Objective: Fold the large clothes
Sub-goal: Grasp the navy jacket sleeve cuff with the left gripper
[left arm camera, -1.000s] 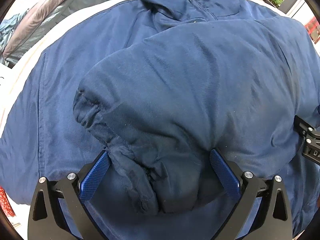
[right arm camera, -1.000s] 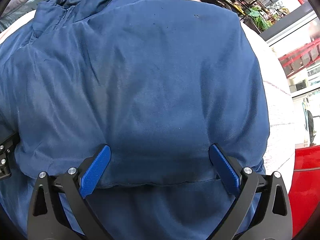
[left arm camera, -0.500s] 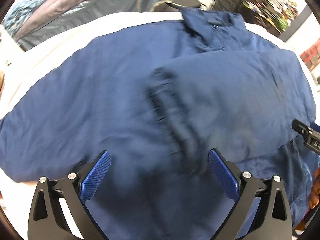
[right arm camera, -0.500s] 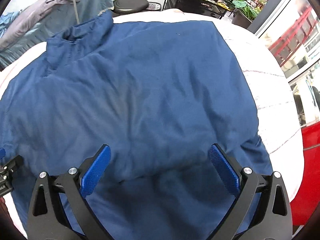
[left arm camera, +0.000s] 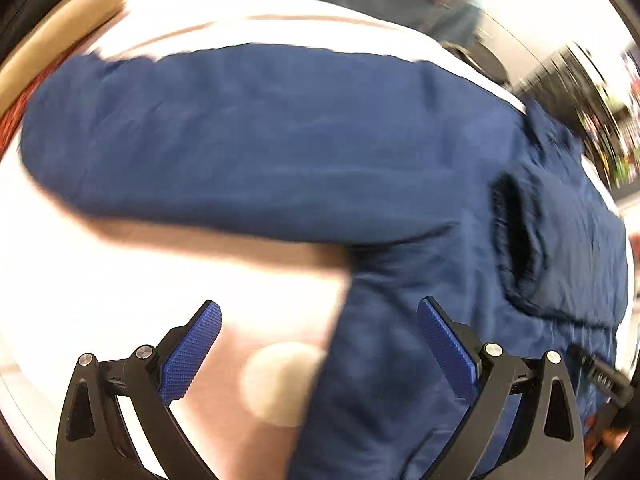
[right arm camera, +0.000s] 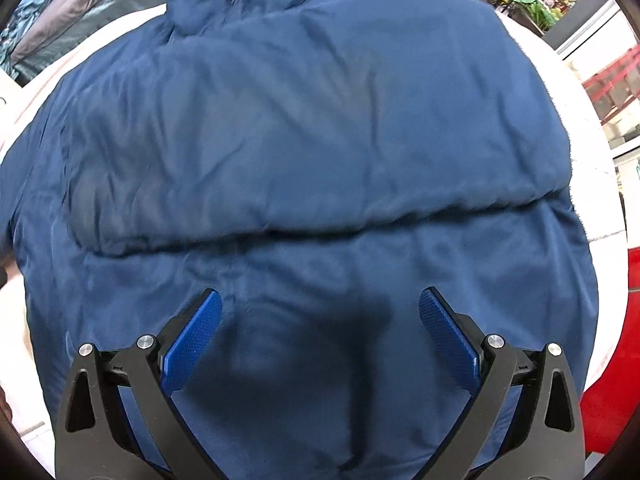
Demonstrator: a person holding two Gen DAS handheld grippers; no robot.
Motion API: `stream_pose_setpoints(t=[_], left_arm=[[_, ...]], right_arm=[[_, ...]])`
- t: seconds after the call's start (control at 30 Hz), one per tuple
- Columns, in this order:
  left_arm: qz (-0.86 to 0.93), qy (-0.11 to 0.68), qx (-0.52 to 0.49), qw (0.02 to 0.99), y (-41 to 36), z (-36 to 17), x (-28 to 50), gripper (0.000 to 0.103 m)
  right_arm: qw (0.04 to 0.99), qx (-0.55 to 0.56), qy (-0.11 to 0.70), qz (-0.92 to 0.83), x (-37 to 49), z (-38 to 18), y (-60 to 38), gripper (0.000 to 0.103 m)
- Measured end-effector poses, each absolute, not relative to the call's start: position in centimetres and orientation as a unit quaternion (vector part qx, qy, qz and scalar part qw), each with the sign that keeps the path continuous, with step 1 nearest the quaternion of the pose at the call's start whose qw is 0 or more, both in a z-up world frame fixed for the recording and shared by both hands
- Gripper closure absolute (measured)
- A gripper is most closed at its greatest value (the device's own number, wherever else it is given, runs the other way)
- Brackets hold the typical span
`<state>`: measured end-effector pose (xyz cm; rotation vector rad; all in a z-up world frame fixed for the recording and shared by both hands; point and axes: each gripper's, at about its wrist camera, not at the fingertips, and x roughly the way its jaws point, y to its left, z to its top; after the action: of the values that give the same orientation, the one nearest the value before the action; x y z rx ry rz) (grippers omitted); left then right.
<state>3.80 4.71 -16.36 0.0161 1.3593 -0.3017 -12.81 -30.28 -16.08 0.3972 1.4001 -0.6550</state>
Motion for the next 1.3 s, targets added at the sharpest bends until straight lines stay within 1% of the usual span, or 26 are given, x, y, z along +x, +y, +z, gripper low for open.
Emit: stream_pose_setpoints(t=[0.17,0.27,0.33,0.43,0.67,0.83,1.0,1.1,1.23,1.27,1.3], left_arm=[[-0.078,0.638,-0.060,0.764,12.0,-17.5,5.1,0.008],[-0.048,0.639,-0.076,0.764,15.9,-17.8,6.0,0.012],[-0.038,0.633,-0.087,0.769,18.2,-17.7,6.9,0.017],[-0.028,0.621,-0.105,0.776,20.6,-17.0,8.6,0.017],[-0.019,0.592,-0.153,0.791,24.3,-16.2,13.4,0.017],[-0.015,0.591,-0.208,0.780,27.4,-17.5,16.4,0.017],[-0.002,0.584,-0.262,0.768,29.8,-19.4,17.8,0.018],[0.000,0.570,-0.267,0.777,31.2,-19.0,18.4,0.018],[0.005,0.565,-0.281,0.776,32.2,-18.9,20.1,0.026],[0.008,0.565,-0.290,0.772,32.3,-18.9,20.6,0.030],[0.009,0.564,-0.294,0.772,32.4,-18.9,20.8,0.036]], right_arm=[[0.704,0.172,0.626,-0.289,-12.8,-15.7,-28.2,0.006],[0.706,0.168,0.624,-0.290,-12.9,-15.3,-27.2,0.006],[0.706,0.169,0.625,-0.289,-13.0,-15.1,-26.6,0.006],[0.705,0.166,0.626,-0.289,-13.3,-14.3,-25.7,0.006],[0.700,0.158,0.629,-0.300,-15.1,-13.0,-22.7,0.006],[0.699,0.142,0.629,-0.309,-15.2,-11.9,-20.8,0.006],[0.693,0.142,0.629,-0.322,-15.7,-11.0,-18.9,0.006],[0.688,0.145,0.629,-0.332,-15.7,-11.0,-17.8,0.006],[0.684,0.141,0.629,-0.341,-16.0,-10.7,-15.8,0.006],[0.684,0.139,0.630,-0.342,-16.2,-10.6,-15.8,0.006],[0.682,0.137,0.630,-0.344,-16.3,-10.6,-15.4,0.006]])
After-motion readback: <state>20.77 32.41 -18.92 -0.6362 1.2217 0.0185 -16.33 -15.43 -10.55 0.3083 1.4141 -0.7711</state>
